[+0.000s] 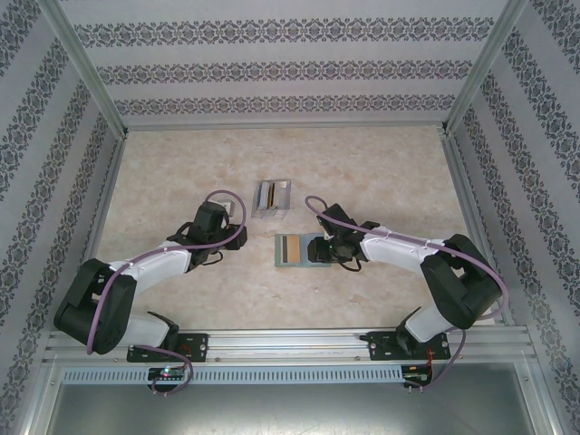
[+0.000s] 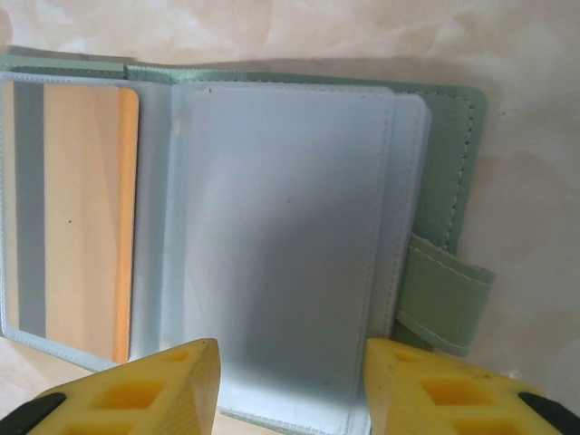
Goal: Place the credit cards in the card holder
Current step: Flip over the card slot in the card holder.
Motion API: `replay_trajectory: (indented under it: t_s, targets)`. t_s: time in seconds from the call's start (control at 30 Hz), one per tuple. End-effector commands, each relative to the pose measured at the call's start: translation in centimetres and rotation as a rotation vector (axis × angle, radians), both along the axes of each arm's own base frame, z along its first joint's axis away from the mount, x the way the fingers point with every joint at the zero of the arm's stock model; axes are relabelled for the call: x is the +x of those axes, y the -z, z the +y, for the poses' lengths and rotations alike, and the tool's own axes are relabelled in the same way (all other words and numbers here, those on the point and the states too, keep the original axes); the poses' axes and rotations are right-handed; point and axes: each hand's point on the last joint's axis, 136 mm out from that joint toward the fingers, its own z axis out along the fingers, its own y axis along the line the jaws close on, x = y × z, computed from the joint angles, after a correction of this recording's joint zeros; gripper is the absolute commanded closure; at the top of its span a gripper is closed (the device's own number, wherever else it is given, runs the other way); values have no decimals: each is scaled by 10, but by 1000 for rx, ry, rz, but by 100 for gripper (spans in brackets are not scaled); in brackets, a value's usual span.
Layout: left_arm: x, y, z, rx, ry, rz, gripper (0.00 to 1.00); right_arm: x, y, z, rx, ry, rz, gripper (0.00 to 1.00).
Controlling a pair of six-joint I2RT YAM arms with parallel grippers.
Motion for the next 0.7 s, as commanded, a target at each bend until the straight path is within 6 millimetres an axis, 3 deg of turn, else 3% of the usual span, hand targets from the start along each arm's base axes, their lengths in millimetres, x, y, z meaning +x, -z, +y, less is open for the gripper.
replay_trajectory:
  t_s: [0.0, 0.23, 0.47, 0.67]
  targets:
    - [3, -9, -5, 3, 23, -15, 61, -3, 2, 3, -4, -9, 5, 54]
    - [3, -9, -5, 1, 24, -16, 61, -1, 1, 21, 73, -30, 16, 56]
    - [3, -9, -6, -3, 27, -15, 61, 8, -29, 37, 375, -18, -23, 57]
    - [3, -9, -7, -5, 32, -10, 61, 13, -37, 50, 519, -35, 12, 57]
